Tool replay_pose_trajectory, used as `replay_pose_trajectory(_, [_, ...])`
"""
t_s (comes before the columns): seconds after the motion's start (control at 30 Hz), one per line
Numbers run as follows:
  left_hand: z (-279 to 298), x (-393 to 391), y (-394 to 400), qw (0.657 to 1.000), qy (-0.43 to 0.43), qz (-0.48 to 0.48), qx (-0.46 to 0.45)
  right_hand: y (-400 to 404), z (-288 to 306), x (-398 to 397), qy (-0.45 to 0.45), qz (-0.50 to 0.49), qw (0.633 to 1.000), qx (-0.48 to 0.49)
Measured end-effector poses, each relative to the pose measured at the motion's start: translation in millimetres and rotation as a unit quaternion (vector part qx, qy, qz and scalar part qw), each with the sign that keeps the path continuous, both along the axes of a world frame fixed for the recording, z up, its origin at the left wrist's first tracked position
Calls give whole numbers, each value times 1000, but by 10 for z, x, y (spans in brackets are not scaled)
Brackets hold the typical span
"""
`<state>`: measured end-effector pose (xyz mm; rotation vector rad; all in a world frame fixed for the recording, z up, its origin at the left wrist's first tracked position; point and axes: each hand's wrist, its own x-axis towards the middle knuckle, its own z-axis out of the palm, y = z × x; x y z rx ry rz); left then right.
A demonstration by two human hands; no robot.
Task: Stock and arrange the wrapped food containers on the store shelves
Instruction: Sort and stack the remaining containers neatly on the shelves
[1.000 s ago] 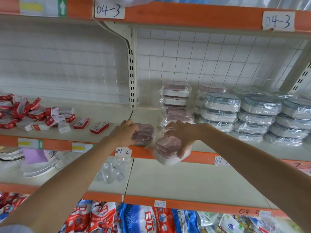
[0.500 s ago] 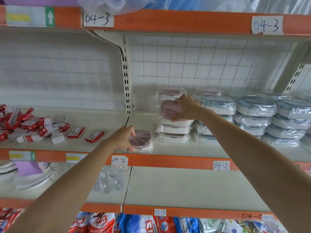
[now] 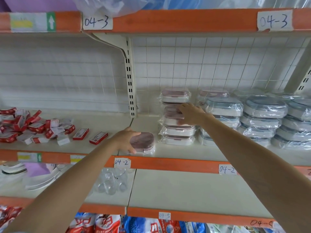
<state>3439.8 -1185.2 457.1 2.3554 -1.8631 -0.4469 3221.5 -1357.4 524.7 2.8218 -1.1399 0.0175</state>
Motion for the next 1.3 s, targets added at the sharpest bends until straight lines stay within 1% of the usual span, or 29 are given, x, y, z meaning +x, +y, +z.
replay_pose_trajectory(0.1, [9, -56, -28, 999, -36, -16, 20, 75, -29, -42, -10, 14, 999, -39])
replay_pose_trajectory(0.2, [31, -101, -32, 996, -88, -13, 9, 202, -40, -76, -72, 51, 993, -74])
replay_pose_trajectory(0.27, [49, -121, -21, 991, -135, -16, -8, 300, -60, -95, -110, 84, 987, -82])
replay_pose_trajectory(0.3, [41, -140, -18, 990, -143, -12, -17, 349, -72, -101, -124, 95, 985, -78])
replay_pose_trajectory(0.37, [5, -227, -36, 993, -108, 26, -28, 434, -102, -111, -150, 109, 981, -63])
replay_pose_trajectory(0.43, [-38, -380, -85, 994, -54, 89, -32, 506, -124, -120, -160, 115, 979, -53])
replay_pose_trajectory(0.47, [-66, -461, -124, 991, -45, 119, -32, 534, -133, -128, -162, 116, 979, -50])
replay_pose_trajectory(0.53, [-136, -593, -188, 983, -80, 160, -48, 580, -153, -148, -156, 117, 980, -41])
replay_pose_trajectory(0.57, [-175, -633, -208, 979, -101, 165, -69, 592, -166, -169, -150, 118, 981, -41])
replay_pose_trajectory(0.63, [-222, -622, -232, 979, -111, 138, -104, 596, -184, -221, -148, 116, 981, -45])
replay_pose_trajectory(0.67, [-212, -572, -235, 983, -107, 109, -103, 595, -182, -260, -148, 112, 982, -44])
replay_pose_trajectory(0.73, [-142, -398, -185, 991, -94, 41, -84, 591, -196, -334, -141, 107, 983, -35])
replay_pose_trajectory(0.8, [-102, -154, -77, 995, -70, 18, -62, 616, -241, -394, -132, 96, 987, -3])
replay_pose_trajectory(0.9, [-102, 133, 62, 996, -24, 67, -57, 690, -334, -446, -135, 80, 986, 57])
replay_pose_trajectory(0.97, [-95, 92, 49, 991, -8, 116, -71, 738, -392, -455, -122, 92, 986, 64])
replay_pose_trajectory(1.03, [-110, -60, -40, 978, -11, 188, -86, 792, -440, -433, -88, 100, 989, 65])
replay_pose_trajectory(1.1, [-173, -208, -108, 957, -23, 267, -107, 850, -483, -390, -58, 110, 990, 64])
replay_pose_trajectory(1.13, [-211, -259, -121, 950, -30, 290, -114, 876, -500, -373, -46, 116, 990, 63])
replay_pose_trajectory(1.23, [-234, -263, -131, 940, -38, 317, -115, 902, -504, -379, -29, 139, 988, 62])
replay_pose_trajectory(1.3, [-123, -192, -143, 934, -5, 324, -148, 860, -451, -422, -36, 142, 988, 49])
